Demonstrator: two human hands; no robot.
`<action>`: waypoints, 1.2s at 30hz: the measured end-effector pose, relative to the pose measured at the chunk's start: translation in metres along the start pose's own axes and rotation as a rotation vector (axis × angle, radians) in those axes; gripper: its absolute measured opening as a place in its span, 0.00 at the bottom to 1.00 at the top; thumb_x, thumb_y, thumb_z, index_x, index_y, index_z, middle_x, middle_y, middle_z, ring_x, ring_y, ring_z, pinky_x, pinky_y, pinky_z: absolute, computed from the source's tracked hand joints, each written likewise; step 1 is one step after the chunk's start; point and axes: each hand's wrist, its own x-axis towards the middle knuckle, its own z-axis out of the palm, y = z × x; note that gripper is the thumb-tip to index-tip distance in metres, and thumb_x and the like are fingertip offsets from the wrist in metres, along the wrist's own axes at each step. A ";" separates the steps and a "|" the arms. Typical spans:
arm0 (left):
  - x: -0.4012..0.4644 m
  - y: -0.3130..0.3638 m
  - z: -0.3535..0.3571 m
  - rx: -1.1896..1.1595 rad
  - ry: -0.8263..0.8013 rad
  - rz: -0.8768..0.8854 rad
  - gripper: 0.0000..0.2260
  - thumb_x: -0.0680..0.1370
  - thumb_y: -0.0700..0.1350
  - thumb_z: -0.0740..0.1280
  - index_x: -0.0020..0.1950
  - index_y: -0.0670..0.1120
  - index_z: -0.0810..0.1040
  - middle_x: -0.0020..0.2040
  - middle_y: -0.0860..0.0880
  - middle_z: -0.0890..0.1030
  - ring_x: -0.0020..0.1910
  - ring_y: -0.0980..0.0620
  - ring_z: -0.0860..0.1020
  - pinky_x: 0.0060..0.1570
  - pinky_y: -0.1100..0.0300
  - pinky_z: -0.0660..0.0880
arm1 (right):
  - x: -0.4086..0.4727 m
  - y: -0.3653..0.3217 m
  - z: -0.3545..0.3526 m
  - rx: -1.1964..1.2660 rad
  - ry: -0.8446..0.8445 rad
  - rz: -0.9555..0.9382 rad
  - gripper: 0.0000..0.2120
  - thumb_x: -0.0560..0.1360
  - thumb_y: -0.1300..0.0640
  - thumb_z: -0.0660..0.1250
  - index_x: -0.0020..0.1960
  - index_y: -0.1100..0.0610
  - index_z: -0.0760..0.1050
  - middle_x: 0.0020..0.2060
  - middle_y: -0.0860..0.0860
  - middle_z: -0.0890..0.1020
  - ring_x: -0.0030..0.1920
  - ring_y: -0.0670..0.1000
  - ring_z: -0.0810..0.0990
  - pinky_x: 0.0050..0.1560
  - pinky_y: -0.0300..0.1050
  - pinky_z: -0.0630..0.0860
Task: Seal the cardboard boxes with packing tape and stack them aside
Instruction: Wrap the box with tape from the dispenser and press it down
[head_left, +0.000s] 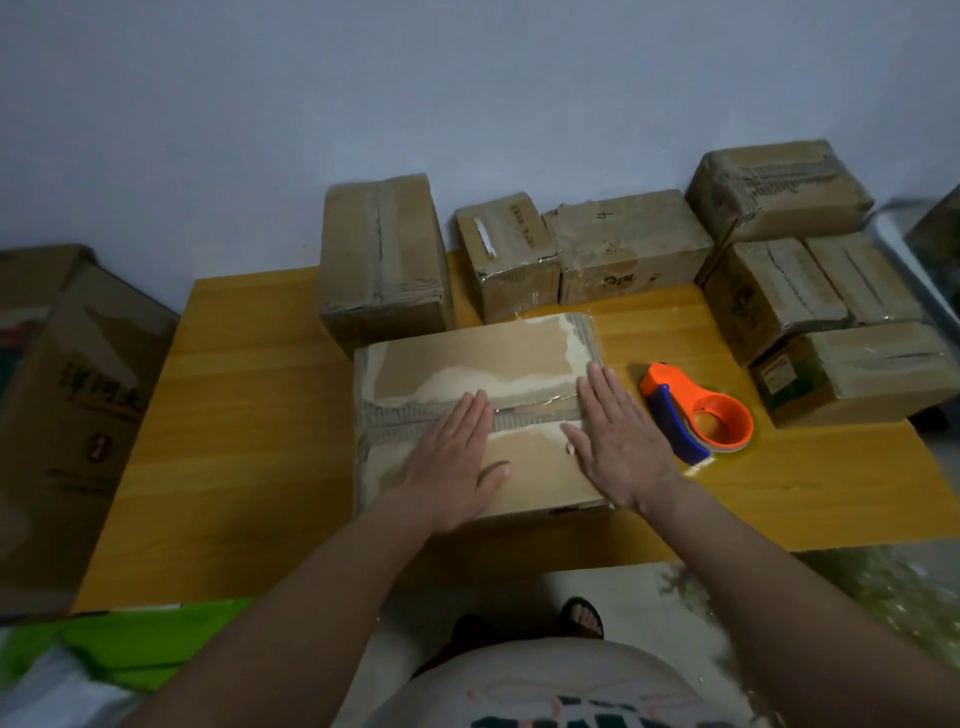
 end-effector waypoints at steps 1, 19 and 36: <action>-0.006 -0.010 0.002 -0.014 0.010 -0.018 0.34 0.81 0.63 0.47 0.79 0.48 0.37 0.79 0.51 0.35 0.76 0.55 0.33 0.71 0.56 0.35 | 0.000 0.000 -0.002 0.003 -0.003 0.004 0.35 0.77 0.38 0.34 0.78 0.57 0.41 0.77 0.53 0.39 0.76 0.50 0.36 0.74 0.44 0.38; -0.042 -0.052 0.012 -0.382 0.194 -0.453 0.31 0.83 0.55 0.52 0.79 0.49 0.37 0.78 0.46 0.32 0.78 0.45 0.39 0.75 0.53 0.44 | 0.008 -0.139 0.020 -0.028 -0.040 -0.251 0.37 0.72 0.42 0.25 0.77 0.58 0.41 0.77 0.55 0.42 0.76 0.51 0.38 0.74 0.45 0.36; -0.022 -0.081 0.020 -1.190 0.321 -0.692 0.22 0.85 0.54 0.46 0.77 0.51 0.62 0.74 0.47 0.68 0.71 0.45 0.67 0.70 0.54 0.63 | 0.033 -0.174 0.025 0.012 -0.062 -0.515 0.30 0.78 0.44 0.35 0.78 0.52 0.46 0.77 0.47 0.46 0.76 0.44 0.40 0.75 0.42 0.38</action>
